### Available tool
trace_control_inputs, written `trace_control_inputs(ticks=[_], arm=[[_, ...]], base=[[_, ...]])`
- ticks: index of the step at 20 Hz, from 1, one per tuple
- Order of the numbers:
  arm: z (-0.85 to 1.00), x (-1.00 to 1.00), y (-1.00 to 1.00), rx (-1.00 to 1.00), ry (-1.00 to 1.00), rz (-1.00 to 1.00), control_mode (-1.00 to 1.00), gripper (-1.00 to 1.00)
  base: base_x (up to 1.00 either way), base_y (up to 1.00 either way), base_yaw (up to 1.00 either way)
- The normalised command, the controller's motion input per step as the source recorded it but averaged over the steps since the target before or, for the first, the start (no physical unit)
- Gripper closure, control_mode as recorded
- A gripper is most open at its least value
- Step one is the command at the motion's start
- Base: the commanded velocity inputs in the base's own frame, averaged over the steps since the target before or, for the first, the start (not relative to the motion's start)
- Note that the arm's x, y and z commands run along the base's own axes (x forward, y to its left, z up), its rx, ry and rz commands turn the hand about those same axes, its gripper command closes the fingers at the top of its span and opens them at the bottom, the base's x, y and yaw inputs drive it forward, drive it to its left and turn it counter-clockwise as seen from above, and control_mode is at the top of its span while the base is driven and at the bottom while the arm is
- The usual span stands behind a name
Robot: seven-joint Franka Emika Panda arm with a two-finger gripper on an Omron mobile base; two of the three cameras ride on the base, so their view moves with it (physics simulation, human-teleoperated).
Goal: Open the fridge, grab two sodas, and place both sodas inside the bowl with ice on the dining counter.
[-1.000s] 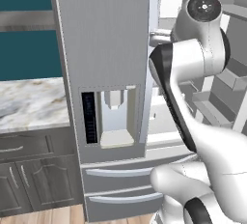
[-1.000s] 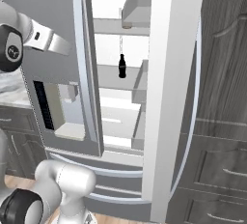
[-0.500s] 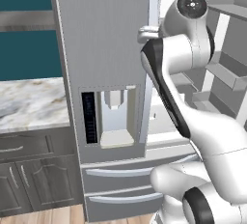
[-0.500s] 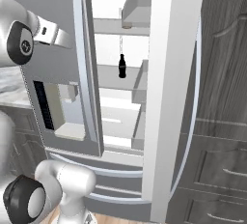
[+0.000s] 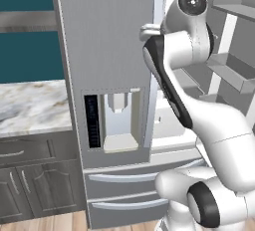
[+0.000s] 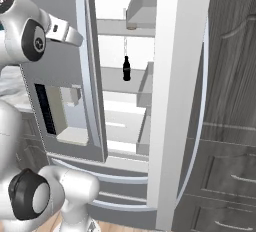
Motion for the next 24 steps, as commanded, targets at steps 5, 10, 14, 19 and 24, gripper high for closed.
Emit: trace_control_inputs(ticks=[5, 10, 14, 19, 24], arm=[[0.0, 0.35, -0.17, 0.0, 0.0, 0.0, -1.0, -1.0], [0.0, 0.49, -0.05, 0.0, 0.0, 0.0, -1.0, -1.0], [0.0, 0.58, 0.0, 0.0, 0.0, 0.0, -1.0, -1.0], [0.0, 0.48, 0.0, 0.0, 0.0, 0.0, -1.0, -1.0], [-0.01, 0.46, 0.0, 0.0, 0.0, 0.0, -1.0, -1.0]], base=[[0.0, 0.0, 0.0], [0.0, 0.0, 0.0], [0.0, 0.0, 0.0], [0.0, 0.0, 0.0], [0.0, 0.0, 0.0]])
